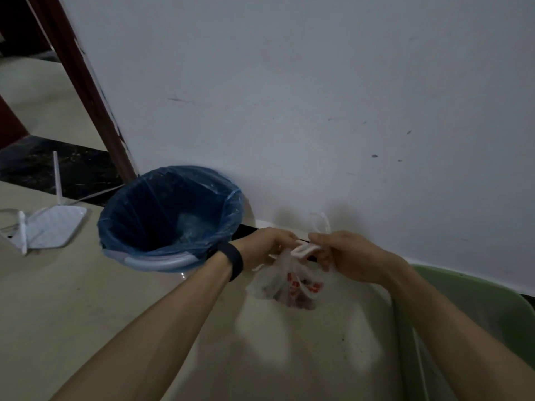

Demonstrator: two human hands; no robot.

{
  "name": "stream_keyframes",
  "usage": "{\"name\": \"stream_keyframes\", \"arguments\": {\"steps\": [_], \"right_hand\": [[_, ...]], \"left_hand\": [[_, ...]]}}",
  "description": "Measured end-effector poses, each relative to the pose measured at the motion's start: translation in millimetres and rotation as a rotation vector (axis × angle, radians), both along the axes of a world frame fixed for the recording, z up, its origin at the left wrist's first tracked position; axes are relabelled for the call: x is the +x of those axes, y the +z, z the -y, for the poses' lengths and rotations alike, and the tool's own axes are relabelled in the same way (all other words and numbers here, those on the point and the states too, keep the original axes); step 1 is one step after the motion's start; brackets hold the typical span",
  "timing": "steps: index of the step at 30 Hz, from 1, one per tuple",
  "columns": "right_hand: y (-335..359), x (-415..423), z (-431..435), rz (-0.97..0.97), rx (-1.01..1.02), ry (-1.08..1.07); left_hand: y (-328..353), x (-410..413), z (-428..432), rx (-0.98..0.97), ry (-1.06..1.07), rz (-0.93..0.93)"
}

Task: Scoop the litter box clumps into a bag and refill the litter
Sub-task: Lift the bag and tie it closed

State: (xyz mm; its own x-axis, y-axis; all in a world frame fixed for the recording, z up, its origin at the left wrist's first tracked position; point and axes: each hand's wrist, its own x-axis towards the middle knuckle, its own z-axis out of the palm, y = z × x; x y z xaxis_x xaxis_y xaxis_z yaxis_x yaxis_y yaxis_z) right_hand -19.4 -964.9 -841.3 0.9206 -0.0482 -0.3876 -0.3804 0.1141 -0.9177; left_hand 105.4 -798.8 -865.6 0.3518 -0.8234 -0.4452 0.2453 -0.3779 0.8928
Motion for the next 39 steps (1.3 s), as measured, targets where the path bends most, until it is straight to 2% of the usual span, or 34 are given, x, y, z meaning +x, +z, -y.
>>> {"name": "stream_keyframes", "arguments": {"steps": [3,6,9,10,12,15,18,21,24,28,29,32,33,37,39], "right_hand": [[0.6,-2.3,7.7,0.105,-0.529,0.015],[-9.7,0.7,2.1,0.282,-0.88,-0.12],[-29.5,3.7,-9.3,0.561,-1.399,0.003],[-37.4,3.8,-12.5,0.661,-1.493,0.023],[-45.8,4.5,-16.5,0.735,-1.474,-0.044],[-54.9,5.2,-21.8,0.742,-1.408,-0.136],[-61.0,6.4,-28.1,0.733,-1.438,-0.161],[-62.4,10.0,-37.3,0.709,-1.345,-0.254],[-61.5,13.5,-40.9,0.602,-1.224,-0.318],[-64.1,15.9,-44.4,0.278,-1.009,-0.442],[-61.9,11.3,-45.0,0.252,-0.986,-0.479],[-56.7,-10.8,-47.8,0.341,-1.173,-0.445],[-54.1,-18.1,-50.8,0.363,-1.176,-0.448],[-62.0,-38.6,-46.2,0.336,-0.983,-0.591],[-89.7,-70.9,-23.2,0.163,-0.871,-0.603]], "left_hand": [[-6.1,-0.9,3.3,0.002,0.063,-0.163],[-12.3,4.2,3.8,-0.041,0.058,-0.295],[-23.2,9.7,0.2,0.002,0.008,-0.38],[-26.7,9.6,-1.5,0.006,0.004,-0.4],[-31.8,7.8,-4.1,0.002,0.029,-0.352],[-36.0,4.2,-7.4,0.033,0.143,-0.174],[-37.0,4.2,-12.9,0.016,0.211,-0.202],[-34.1,4.9,-16.4,0.0,0.288,-0.173],[-30.2,0.5,-11.7,-0.042,0.318,-0.174],[-23.7,-10.4,-0.9,-0.046,0.466,-0.178],[-22.4,-12.7,0.4,-0.056,0.504,-0.184],[-21.0,-18.6,1.8,-0.128,0.595,-0.202],[-19.2,-20.5,2.2,-0.155,0.627,-0.194],[-11.1,-8.3,1.3,-0.214,0.8,-0.192],[-19.4,-2.1,-8.7,-0.108,0.884,-0.041]]}}
